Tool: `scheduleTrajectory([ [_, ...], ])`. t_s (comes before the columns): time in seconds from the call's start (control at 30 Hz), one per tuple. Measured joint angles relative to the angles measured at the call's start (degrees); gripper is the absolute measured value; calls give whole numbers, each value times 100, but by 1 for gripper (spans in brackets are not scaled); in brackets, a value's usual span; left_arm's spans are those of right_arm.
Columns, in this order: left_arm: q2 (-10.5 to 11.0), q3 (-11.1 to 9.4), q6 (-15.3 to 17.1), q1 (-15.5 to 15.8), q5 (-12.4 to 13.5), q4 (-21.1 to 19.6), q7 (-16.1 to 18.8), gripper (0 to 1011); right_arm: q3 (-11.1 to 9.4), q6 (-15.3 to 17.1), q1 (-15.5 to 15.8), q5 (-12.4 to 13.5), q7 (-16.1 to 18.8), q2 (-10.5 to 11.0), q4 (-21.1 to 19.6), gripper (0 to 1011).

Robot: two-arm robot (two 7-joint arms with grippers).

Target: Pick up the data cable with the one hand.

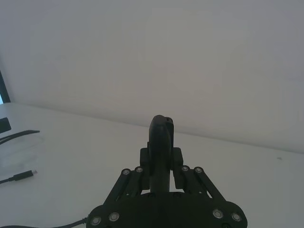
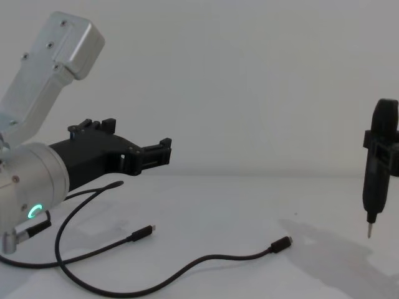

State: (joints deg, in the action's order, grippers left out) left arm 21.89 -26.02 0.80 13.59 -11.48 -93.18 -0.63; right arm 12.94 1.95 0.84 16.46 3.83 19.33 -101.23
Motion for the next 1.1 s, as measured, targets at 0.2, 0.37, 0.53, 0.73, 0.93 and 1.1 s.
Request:
scheduleTrajectory([
  [0.2, 0, 0, 0, 0, 0, 0, 0, 1001, 0, 0, 0, 0, 0, 0, 0, 274],
  [0.37, 0, 0, 0, 0, 0, 0, 0, 1001, 0, 0, 0, 0, 0, 0, 0, 275],
  [0.53, 0, 0, 0, 0, 0, 0, 0, 1001, 0, 0, 0, 0, 0, 0, 0, 275],
  [0.73, 0, 0, 0, 0, 0, 0, 0, 1001, 0, 0, 0, 0, 0, 0, 0, 275],
  [0.93, 0, 0, 0, 0, 0, 0, 0, 1001, 0, 0, 0, 0, 0, 0, 0, 275],
  [1.1, 0, 0, 0, 0, 0, 0, 0, 1001, 0, 0, 0, 0, 0, 0, 0, 275],
])
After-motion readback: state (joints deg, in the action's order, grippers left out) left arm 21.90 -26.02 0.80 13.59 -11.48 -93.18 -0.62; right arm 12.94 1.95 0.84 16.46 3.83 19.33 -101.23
